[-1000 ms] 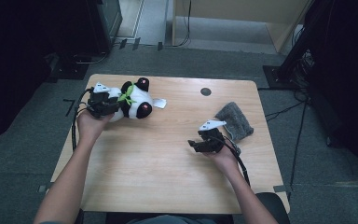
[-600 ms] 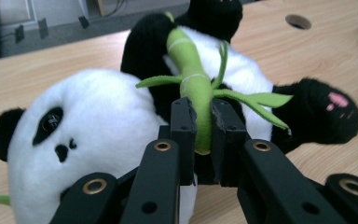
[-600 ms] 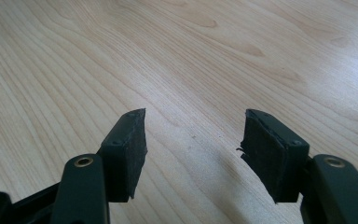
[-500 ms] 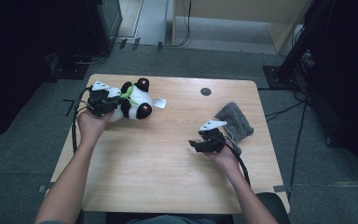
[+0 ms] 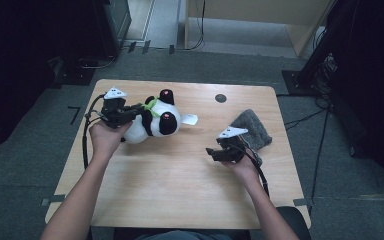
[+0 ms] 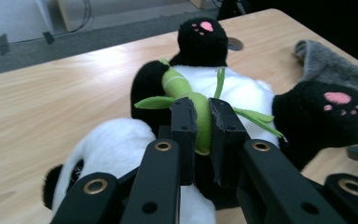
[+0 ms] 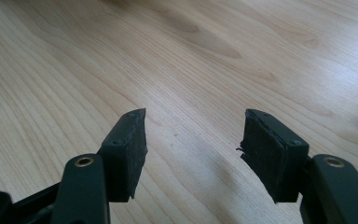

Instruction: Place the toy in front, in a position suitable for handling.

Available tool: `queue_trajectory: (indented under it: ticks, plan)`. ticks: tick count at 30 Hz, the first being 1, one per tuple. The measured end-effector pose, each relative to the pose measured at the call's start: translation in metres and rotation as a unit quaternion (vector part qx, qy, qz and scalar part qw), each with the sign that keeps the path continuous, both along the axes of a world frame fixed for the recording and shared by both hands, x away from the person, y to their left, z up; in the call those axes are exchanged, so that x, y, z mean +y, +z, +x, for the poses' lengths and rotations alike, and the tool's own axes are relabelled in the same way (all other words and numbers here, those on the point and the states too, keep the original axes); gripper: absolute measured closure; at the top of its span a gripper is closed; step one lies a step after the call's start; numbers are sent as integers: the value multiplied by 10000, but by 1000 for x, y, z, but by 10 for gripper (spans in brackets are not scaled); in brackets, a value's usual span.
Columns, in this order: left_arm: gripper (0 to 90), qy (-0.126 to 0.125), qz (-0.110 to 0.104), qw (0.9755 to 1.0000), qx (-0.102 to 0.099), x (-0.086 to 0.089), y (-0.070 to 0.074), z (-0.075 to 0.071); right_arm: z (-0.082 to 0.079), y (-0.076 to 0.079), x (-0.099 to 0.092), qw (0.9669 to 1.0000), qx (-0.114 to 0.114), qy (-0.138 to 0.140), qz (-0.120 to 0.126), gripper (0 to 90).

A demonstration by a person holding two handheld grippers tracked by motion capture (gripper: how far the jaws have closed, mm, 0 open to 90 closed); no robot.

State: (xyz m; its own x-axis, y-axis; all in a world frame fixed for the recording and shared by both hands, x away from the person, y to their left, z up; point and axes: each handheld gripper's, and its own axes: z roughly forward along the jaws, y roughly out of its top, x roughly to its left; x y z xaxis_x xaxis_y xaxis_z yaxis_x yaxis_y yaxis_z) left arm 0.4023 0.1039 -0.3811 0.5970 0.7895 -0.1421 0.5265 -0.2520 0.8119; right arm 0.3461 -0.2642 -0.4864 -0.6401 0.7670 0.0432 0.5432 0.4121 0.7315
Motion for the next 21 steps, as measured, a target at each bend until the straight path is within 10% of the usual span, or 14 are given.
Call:
queue_trajectory:
  ticks: [21]
  plan:
    - [814,-530,-27,9985,141,-61,-9,-41,-2,12,-22,9986,-223,-472,123,401]
